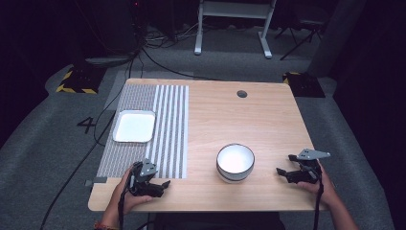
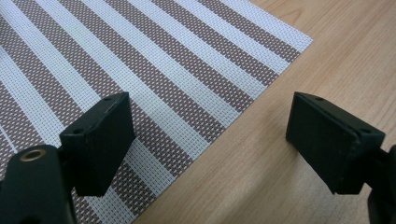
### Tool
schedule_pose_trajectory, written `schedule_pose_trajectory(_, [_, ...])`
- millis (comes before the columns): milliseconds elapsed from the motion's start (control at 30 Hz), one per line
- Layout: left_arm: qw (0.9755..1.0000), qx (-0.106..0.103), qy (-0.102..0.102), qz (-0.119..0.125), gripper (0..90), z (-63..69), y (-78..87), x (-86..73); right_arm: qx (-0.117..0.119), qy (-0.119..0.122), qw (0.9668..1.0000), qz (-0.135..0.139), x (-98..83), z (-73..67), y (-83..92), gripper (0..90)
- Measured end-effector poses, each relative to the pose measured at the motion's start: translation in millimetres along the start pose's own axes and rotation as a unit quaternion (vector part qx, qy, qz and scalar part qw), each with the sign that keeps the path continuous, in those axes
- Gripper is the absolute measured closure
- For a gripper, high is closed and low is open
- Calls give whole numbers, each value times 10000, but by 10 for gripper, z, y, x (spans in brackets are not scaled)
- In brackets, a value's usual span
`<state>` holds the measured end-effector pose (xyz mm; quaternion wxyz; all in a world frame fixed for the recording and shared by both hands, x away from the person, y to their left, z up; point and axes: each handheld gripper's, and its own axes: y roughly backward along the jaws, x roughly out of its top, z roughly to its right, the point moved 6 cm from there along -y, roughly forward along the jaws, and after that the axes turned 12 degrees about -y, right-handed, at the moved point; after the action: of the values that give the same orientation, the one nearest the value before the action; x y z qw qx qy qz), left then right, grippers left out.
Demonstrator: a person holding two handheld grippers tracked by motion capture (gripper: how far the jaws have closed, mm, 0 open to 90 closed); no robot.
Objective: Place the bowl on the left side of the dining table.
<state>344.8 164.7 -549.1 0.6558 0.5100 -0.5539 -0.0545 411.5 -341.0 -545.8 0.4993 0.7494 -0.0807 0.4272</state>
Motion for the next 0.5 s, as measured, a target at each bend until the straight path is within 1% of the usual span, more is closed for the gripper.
schedule_pose_trajectory(167, [10000,-6,19,-3,152,4,0,-1,2,1,10000,-2,0,0,0,150])
schedule_pose_trajectory(267, [10000,44,8,1,153,3,1,1,3,4,10000,-2,0,0,0,151])
schedule_pose_trajectory(367, [10000,45,8,-3,153,3,2,1,2,3,10000,-1,0,0,0,150])
schedule_pose_trajectory(400, [10000,19,41,6,153,11,-1,2,4,1,10000,-1,1,0,-1,150])
schedule_pose_trajectory(467, [10000,88,-2,-9,153,2,7,0,4,2,10000,-2,0,0,0,150])
schedule_pose_trajectory(500, [10000,40,76,-40,153,16,8,2,4,3,10000,-2,1,0,0,150])
